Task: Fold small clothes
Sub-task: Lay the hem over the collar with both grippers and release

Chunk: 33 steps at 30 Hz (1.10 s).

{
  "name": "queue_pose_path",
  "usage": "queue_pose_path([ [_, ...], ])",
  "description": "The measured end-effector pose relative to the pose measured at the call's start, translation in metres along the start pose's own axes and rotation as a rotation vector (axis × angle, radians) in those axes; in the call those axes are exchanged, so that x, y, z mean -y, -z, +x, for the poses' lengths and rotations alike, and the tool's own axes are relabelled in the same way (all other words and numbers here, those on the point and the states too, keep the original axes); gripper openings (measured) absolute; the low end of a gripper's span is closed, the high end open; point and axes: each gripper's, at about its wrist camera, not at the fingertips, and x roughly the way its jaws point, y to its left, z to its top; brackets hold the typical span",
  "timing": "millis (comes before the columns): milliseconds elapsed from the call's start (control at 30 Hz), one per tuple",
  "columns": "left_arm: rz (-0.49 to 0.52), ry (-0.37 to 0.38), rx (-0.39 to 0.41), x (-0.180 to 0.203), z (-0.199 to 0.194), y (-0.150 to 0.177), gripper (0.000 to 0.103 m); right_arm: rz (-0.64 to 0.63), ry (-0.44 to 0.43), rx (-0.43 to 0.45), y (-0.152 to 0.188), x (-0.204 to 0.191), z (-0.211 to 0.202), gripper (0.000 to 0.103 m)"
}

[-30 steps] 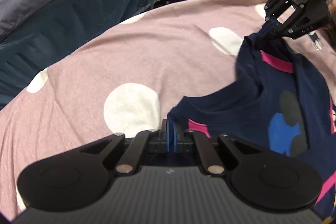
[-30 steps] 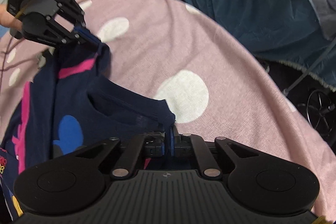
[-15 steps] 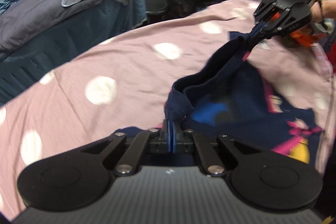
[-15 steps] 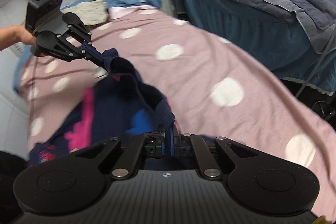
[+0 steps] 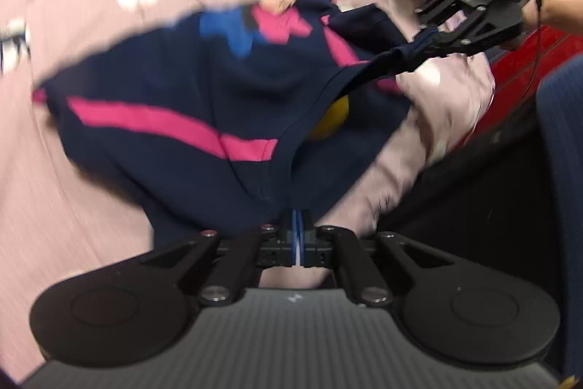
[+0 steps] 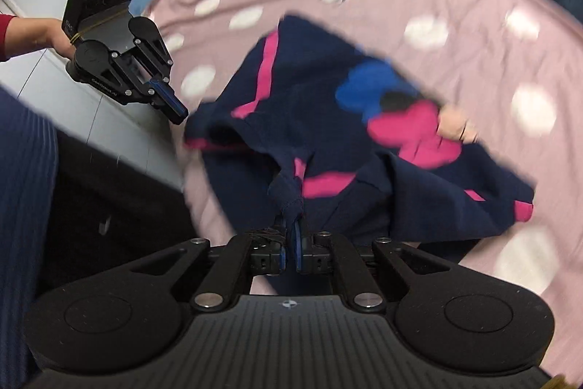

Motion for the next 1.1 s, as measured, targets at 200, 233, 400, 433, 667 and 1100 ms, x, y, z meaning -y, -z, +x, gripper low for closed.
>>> queue_pose_path([
  [200,-0.029,-0.013,-0.075,-0.008,0.017,0.017,0.001,0.122,0.024,-0.055,0.03,0.007,0.029,0.012],
  [233,-0.025,-0.025,-0.067,-0.008,0.015,0.015,0.002,0.146,0.017,-0.107,0.032,0.011,0.036,0.012],
  [400,-0.091,-0.11,0.07,-0.009,-0.002,-0.004,0.047,0.301,0.033,-0.033,0.034,0.022,0.01,0.038],
  [433,-0.102,-0.135,0.072,-0.01,0.001,-0.004,0.05,0.363,0.046,0.016,0.038,0.026,-0.001,0.041],
  [667,-0.419,-0.147,0.099,-0.033,0.025,0.003,0.048,0.756,0.062,0.209,0.043,0.05,-0.014,0.058],
  [1100,-0.547,-0.307,0.115,-0.024,0.029,0.004,0.004,0.771,0.142,0.128,0.056,0.043,0.003,0.009],
])
